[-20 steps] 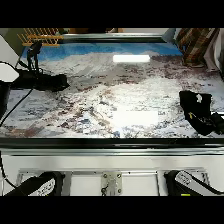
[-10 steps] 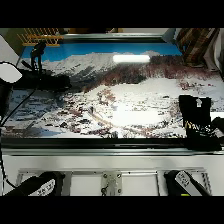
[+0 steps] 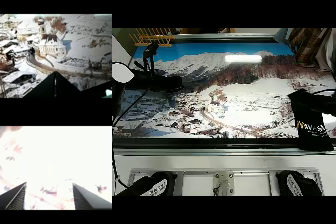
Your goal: Fold the clothes and pants, and hang the long-sleeved shirts on hangers.
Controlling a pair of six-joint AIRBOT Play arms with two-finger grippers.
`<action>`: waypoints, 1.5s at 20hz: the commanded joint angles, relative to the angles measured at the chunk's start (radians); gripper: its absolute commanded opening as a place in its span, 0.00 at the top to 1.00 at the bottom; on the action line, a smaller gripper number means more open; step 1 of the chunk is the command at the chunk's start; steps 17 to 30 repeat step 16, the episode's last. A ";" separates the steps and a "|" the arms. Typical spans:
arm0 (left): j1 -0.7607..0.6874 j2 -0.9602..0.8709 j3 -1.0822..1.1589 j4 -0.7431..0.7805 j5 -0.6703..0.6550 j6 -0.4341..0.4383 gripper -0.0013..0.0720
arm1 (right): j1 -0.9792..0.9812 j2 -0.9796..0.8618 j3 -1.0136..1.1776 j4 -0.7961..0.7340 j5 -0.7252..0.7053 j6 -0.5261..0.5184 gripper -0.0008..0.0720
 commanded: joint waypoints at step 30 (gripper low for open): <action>0.000 0.000 0.000 0.005 -0.003 0.000 0.97 | 0.305 -0.042 0.002 0.059 0.005 -0.067 0.96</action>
